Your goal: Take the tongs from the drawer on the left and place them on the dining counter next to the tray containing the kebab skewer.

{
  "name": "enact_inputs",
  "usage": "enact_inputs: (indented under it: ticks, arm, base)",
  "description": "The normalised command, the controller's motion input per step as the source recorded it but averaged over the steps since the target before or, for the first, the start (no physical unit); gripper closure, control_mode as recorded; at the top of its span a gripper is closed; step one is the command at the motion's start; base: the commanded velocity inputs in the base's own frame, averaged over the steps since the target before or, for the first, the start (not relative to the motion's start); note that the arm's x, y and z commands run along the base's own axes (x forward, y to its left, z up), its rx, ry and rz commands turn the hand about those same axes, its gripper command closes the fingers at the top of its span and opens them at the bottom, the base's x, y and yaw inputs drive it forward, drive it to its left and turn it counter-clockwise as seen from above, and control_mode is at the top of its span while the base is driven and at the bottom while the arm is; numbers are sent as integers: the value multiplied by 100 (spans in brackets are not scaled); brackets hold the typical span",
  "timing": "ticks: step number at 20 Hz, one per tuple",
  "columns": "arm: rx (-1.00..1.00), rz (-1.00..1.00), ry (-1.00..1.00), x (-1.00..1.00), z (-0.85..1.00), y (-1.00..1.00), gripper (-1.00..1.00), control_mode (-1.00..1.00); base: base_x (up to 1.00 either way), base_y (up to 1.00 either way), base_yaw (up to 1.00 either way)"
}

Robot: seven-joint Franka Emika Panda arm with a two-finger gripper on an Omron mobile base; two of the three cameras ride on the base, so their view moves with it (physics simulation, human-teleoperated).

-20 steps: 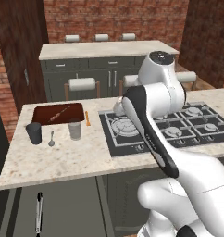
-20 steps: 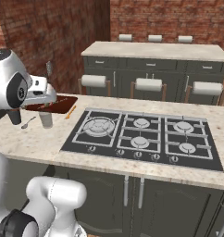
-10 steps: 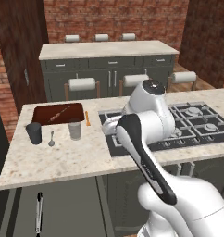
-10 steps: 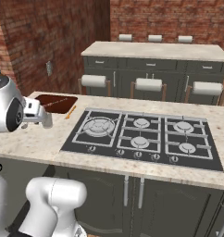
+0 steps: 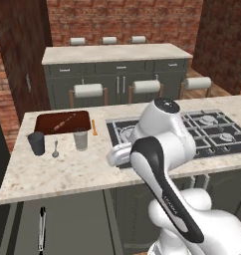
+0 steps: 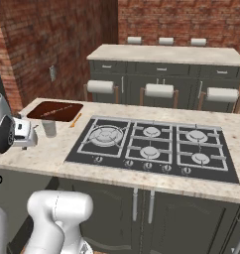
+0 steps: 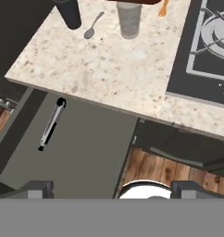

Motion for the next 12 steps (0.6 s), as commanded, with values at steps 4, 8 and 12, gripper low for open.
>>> enact_inputs:
  ticks: [4,8,12]
  arm:
    - [0,9,21,-39,-25,27,-100,-100]
    - [0,1,15,-40,-63,12,-100,-100]
    - [-2,0,11,-23,-58,28,-100,-100]
  base:
    - [0,0,0]
    - [0,0,0]
    - [0,0,0]
